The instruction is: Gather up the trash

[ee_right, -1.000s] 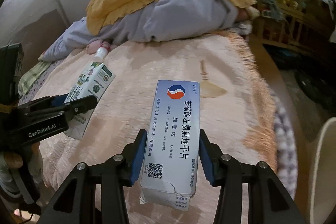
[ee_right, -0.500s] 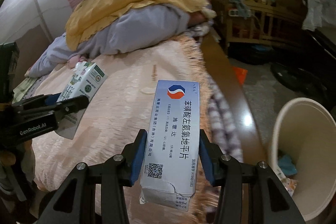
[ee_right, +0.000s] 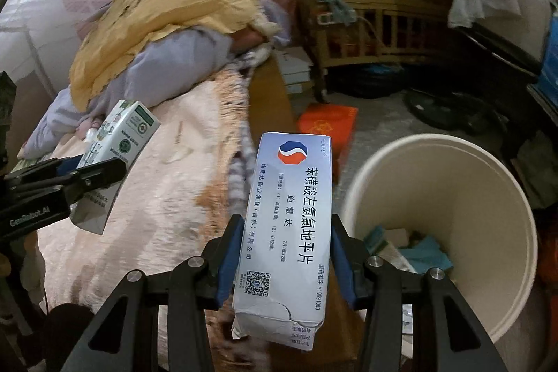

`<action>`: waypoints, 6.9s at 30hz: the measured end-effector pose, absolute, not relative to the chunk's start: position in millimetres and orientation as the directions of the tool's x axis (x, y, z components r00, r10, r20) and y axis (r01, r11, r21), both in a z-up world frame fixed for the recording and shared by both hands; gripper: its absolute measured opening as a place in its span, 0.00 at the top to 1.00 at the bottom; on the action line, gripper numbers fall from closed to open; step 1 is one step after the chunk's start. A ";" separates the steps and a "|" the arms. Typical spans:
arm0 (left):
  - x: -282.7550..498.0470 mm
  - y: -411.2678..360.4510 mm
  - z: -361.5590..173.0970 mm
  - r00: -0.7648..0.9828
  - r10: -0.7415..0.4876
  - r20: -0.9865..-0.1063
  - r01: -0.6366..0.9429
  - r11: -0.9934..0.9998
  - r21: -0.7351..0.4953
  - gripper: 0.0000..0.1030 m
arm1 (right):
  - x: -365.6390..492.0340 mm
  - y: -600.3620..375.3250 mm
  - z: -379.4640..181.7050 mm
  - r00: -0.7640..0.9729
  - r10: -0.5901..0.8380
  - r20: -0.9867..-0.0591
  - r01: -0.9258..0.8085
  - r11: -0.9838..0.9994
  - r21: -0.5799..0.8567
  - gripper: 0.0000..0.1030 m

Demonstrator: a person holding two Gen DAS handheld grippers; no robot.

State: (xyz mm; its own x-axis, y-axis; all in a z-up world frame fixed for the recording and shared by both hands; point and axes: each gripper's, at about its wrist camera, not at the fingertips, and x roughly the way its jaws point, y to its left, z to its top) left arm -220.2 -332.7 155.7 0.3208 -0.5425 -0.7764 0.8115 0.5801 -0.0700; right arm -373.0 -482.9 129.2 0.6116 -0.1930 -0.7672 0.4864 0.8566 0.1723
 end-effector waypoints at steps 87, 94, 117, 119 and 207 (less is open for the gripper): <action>-305.5 -335.3 203.3 0.422 -0.729 -0.539 0.842 0.535 -0.064 0.32 | -483.9 -469.0 203.2 0.586 -0.624 -0.516 0.753 0.655 0.063 0.20; -313.1 -311.1 216.3 0.466 -0.745 -0.477 0.838 0.544 -0.032 0.32 | -483.0 -453.7 220.0 0.590 -0.645 -0.486 0.756 0.653 0.050 0.19; -320.7 -291.4 231.4 0.486 -0.765 -0.422 0.831 0.554 -0.047 0.32 | -485.3 -433.4 241.0 0.597 -0.662 -0.454 0.751 0.660 0.025 0.12; -320.6 -291.5 231.4 0.488 -0.764 -0.422 0.830 0.555 -0.046 0.32 | -484.5 -433.4 241.4 0.595 -0.662 -0.455 0.752 0.659 0.024 0.12; -307.6 -290.1 205.5 0.435 -0.755 -0.490 0.836 0.541 -0.091 0.32 | -480.8 -442.1 211.9 0.584 -0.626 -0.517 0.729 0.684 -0.004 0.09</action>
